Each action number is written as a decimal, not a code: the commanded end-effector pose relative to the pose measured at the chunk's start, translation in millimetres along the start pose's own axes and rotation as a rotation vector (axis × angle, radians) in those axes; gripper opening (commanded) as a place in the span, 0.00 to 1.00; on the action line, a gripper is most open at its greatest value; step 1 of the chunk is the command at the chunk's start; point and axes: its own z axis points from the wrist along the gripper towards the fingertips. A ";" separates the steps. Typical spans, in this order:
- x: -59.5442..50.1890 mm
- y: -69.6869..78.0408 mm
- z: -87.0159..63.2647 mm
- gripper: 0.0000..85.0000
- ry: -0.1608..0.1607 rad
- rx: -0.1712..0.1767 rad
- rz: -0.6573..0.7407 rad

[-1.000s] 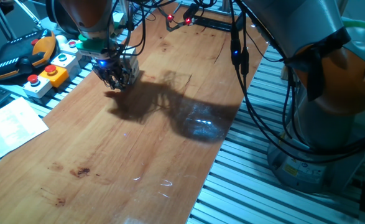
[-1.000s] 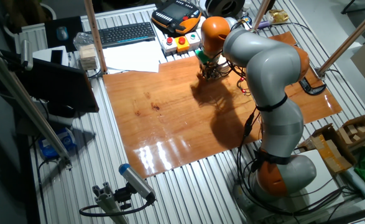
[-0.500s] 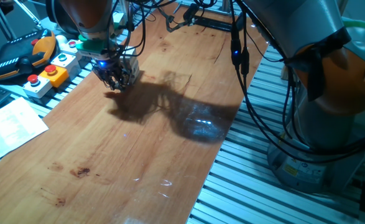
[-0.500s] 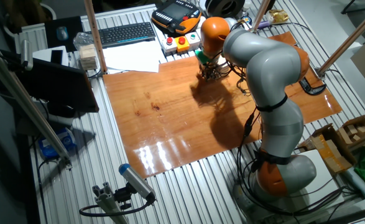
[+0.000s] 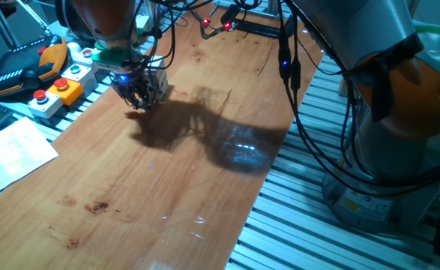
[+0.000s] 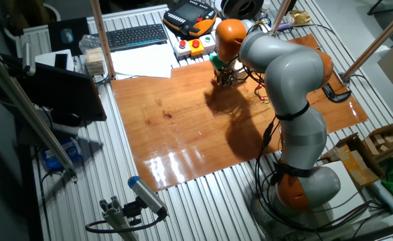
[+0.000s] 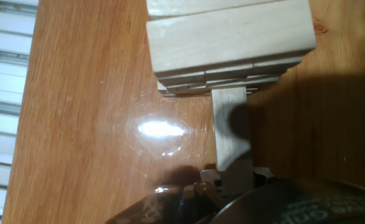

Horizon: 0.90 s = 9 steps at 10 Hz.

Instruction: Play Jenga

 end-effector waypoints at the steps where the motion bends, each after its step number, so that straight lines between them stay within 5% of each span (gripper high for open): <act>1: 0.1 -0.1 -0.1 0.01 0.000 0.000 0.000; 9: 8.3 -3.7 0.8 0.01 0.000 -0.005 0.010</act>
